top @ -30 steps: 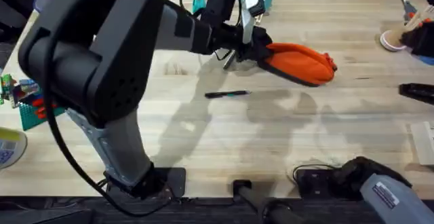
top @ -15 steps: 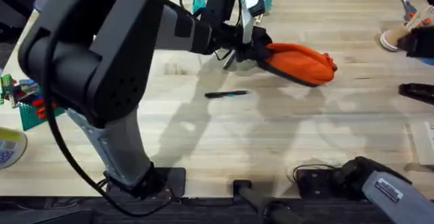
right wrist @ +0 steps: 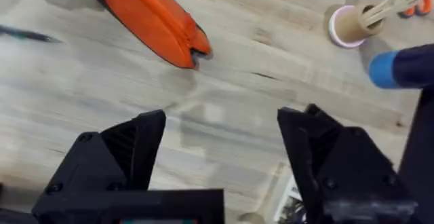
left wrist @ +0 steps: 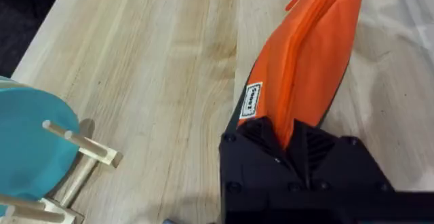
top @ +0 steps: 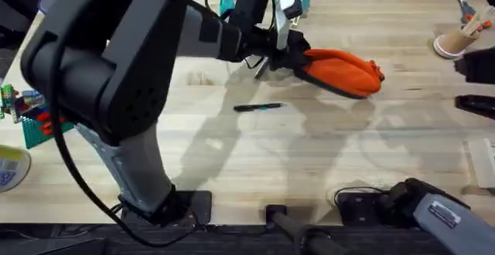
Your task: Unzip the bag, pick up the pens from the table one at a time and place them inside, then zip the bag closed.
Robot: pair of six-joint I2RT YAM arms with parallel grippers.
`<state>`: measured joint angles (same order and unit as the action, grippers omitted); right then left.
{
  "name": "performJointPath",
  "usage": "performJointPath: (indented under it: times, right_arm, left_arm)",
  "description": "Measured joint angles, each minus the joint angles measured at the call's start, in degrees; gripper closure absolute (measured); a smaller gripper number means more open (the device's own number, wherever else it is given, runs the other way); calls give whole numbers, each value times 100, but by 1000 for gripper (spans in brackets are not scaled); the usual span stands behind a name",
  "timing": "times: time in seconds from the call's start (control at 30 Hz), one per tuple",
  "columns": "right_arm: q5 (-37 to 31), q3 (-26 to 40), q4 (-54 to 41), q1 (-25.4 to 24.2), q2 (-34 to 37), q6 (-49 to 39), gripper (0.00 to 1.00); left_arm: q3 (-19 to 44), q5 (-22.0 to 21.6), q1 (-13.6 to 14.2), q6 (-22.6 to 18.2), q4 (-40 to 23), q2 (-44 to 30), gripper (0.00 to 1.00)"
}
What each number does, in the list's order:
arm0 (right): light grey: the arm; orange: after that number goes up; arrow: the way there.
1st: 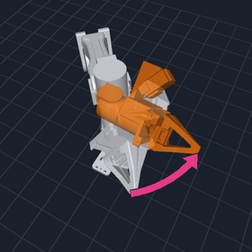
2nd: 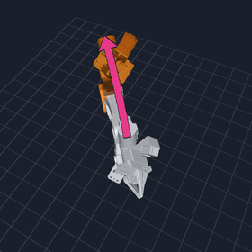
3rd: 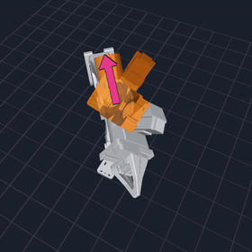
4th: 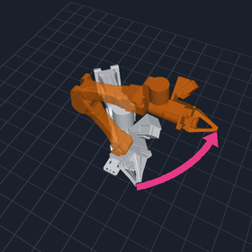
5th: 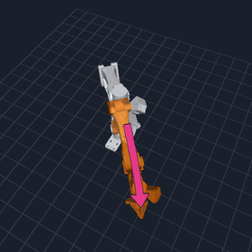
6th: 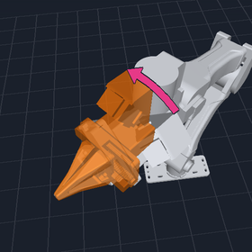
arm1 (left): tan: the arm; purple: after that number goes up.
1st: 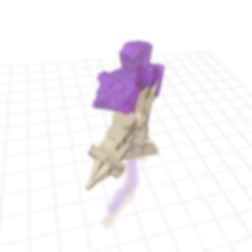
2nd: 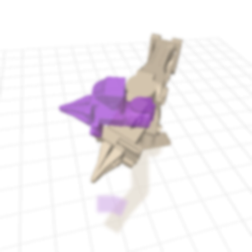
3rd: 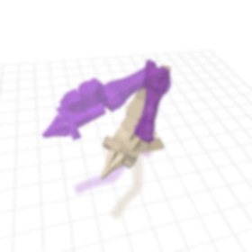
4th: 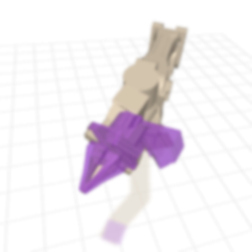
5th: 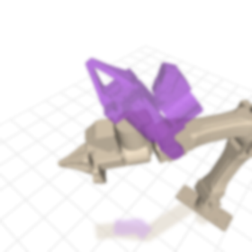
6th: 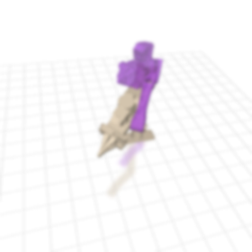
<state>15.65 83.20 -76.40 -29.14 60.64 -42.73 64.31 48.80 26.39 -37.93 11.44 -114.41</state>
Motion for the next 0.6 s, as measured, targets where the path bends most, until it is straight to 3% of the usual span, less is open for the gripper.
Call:
performJointPath:
  times: [0.13, 0.33, 0.6]
  right_arm:
    - [354, -20, 7, -555, 0, -559, 6]
    - [1461, -322, 27, -1583, 113, -1372, 6]
    - [2225, -876, 115, -2061, 428, -2157, 6]
  left_arm:
    - [0, 1, 0, 0, -2, 0, 959]
    - [0, 0, 0, 0, -2, 0, 960]
    - [0, 0, 0, 0, -4, 0, 960]
